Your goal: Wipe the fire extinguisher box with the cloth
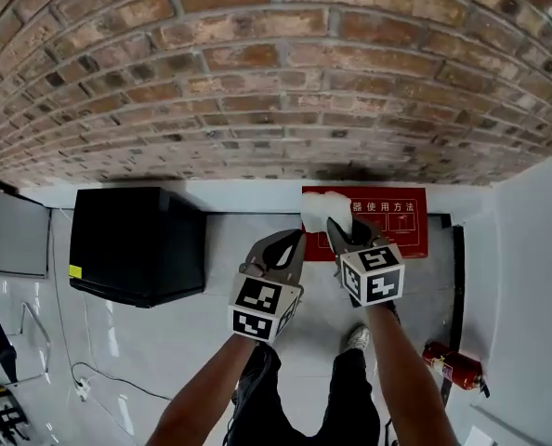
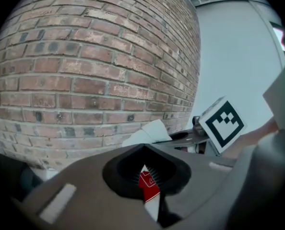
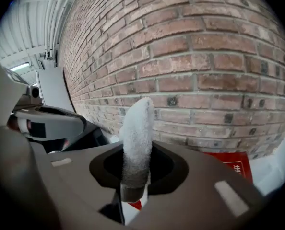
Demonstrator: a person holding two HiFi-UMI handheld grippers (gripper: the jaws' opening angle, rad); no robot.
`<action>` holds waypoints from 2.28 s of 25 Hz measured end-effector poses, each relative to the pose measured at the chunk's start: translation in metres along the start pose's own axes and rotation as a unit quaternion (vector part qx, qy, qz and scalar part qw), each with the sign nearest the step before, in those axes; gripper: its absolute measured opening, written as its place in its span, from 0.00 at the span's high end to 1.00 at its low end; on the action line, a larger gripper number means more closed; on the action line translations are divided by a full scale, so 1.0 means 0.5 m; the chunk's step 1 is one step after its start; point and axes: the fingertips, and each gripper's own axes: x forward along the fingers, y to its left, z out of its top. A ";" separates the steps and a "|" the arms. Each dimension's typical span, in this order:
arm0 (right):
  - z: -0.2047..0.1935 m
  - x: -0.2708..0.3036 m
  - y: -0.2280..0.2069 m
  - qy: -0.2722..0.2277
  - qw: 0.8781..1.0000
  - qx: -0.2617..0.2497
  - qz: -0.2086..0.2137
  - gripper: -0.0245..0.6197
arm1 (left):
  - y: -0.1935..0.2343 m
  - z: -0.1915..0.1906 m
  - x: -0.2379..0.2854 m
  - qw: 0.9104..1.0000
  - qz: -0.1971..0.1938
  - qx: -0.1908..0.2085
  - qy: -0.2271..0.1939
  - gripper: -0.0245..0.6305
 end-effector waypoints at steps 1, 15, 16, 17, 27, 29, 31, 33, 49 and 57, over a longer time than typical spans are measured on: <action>-0.010 0.026 -0.002 0.005 1.000 -0.001 0.003 0.80 | 0.005 -0.017 0.009 1.000 0.004 -0.002 0.006 0.96; -0.090 0.221 -0.045 0.086 0.995 0.033 -0.031 0.81 | 0.102 -0.156 0.106 0.997 0.013 -0.032 0.066 0.96; -0.092 0.220 -0.049 0.089 0.995 0.027 -0.035 0.81 | 0.102 -0.160 0.110 0.997 0.012 -0.034 0.068 0.96; -0.095 0.218 -0.054 0.091 0.995 0.022 -0.040 0.81 | 0.100 -0.165 0.112 0.997 0.010 -0.036 0.071 0.96; -0.122 0.145 -0.208 0.102 0.991 0.016 -0.084 0.81 | 0.029 -0.177 0.159 0.996 -0.004 -0.037 0.083 0.96; -0.130 0.118 -0.259 0.104 0.990 0.019 -0.095 0.81 | 0.003 -0.173 0.178 0.996 -0.007 -0.039 0.082 0.96; -0.137 0.092 -0.308 0.106 0.989 0.022 -0.105 0.81 | -0.026 -0.168 0.199 0.996 -0.010 -0.040 0.082 0.96; -0.146 0.066 -0.356 0.107 0.987 0.027 -0.115 0.81 | -0.054 -0.162 0.220 0.996 -0.014 -0.039 0.082 0.96; -0.234 -0.104 -0.651 0.121 0.972 0.072 -0.185 0.81 | -0.209 -0.150 0.340 0.996 -0.020 -0.037 0.081 0.96; -0.182 -0.176 -0.658 0.066 0.976 0.095 -0.187 0.82 | -0.244 -0.135 0.339 0.996 -0.028 -0.033 0.075 0.96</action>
